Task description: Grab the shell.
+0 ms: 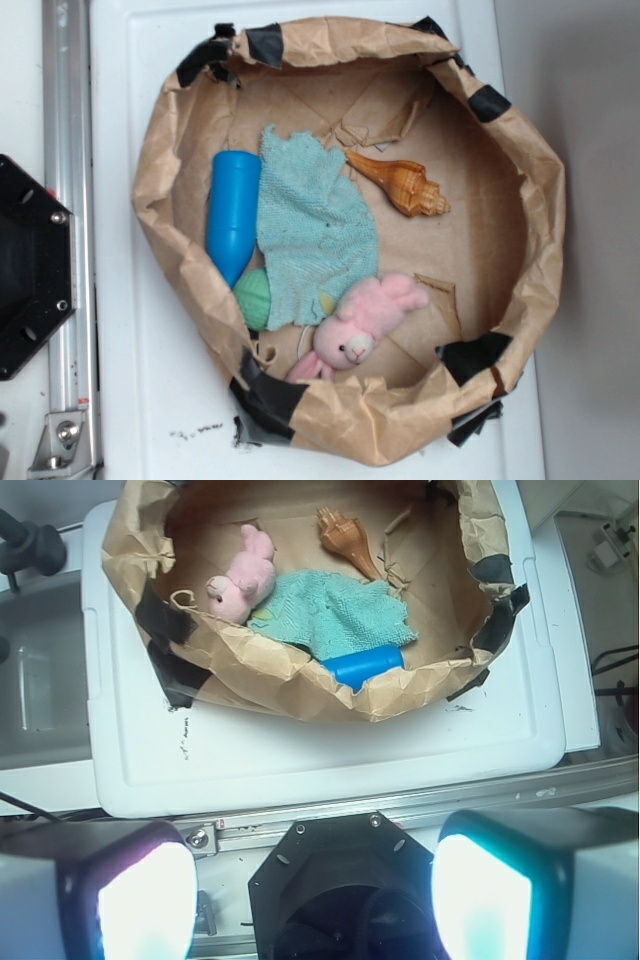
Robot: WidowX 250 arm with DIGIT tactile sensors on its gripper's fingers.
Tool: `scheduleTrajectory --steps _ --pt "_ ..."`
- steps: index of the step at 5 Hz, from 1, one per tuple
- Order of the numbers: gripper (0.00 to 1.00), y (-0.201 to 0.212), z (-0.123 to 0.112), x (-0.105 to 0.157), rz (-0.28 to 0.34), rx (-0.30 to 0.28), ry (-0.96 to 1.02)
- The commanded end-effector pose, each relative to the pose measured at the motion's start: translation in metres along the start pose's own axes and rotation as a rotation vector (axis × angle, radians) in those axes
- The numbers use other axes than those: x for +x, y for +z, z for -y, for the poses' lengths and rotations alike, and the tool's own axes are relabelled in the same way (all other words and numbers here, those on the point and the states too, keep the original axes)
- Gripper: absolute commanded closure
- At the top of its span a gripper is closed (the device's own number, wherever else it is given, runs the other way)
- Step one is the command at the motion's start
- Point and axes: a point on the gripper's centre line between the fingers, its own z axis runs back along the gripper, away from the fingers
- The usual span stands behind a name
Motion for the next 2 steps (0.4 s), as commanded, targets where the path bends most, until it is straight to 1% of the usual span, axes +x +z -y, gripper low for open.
scheduleTrajectory --steps 1,2 --pt "0.00 0.000 0.000 0.000 0.000 0.000 0.000" --pt "0.00 -0.034 -0.014 0.046 0.077 0.098 0.049"
